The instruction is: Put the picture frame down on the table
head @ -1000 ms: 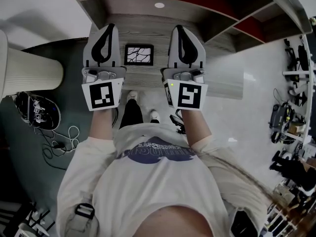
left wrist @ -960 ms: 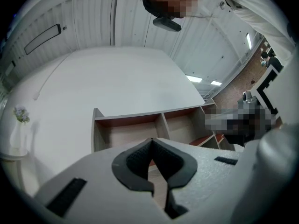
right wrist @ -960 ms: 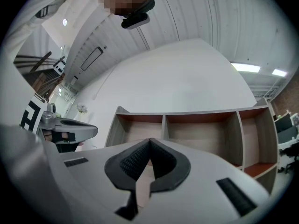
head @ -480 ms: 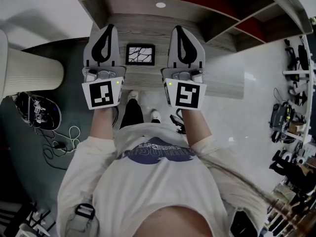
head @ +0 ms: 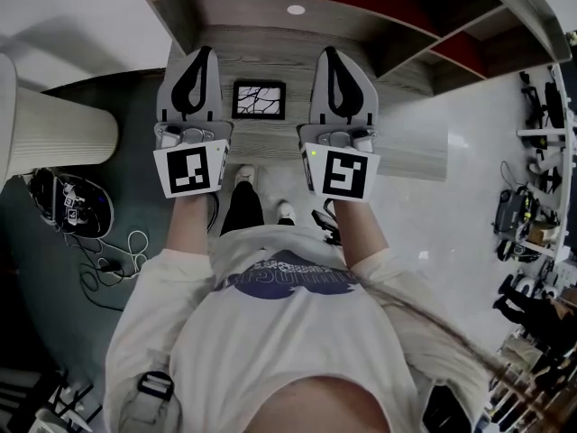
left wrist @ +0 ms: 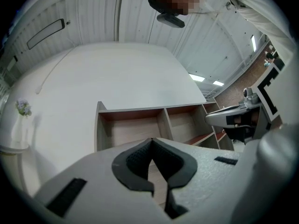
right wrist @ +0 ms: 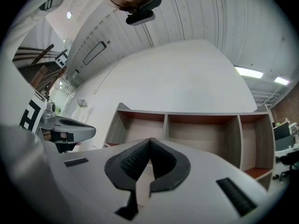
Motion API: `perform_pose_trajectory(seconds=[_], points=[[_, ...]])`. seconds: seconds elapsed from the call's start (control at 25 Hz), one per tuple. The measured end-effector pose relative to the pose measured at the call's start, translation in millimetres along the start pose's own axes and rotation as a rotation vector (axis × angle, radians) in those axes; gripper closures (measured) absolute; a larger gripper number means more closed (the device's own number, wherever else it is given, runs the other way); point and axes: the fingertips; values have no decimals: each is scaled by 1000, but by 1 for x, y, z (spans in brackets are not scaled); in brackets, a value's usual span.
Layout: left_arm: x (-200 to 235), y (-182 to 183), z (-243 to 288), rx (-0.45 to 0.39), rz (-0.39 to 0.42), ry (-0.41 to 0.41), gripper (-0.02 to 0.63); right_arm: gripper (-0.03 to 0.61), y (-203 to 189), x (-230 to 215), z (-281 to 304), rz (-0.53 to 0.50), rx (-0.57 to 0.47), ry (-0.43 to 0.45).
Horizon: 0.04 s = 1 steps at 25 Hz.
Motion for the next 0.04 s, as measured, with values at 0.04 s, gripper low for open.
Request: perform_pose_trajectory(seconds=[0.04], points=[[0, 0, 0, 1, 3, -1, 606, 581, 0, 0, 0, 0, -2, 0]])
Point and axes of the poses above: the fingertips, and each gripper's own axes: z forward along the fingers, x to its left, y out of its top, and after that the axes turned 7 degrees about x, right-handed
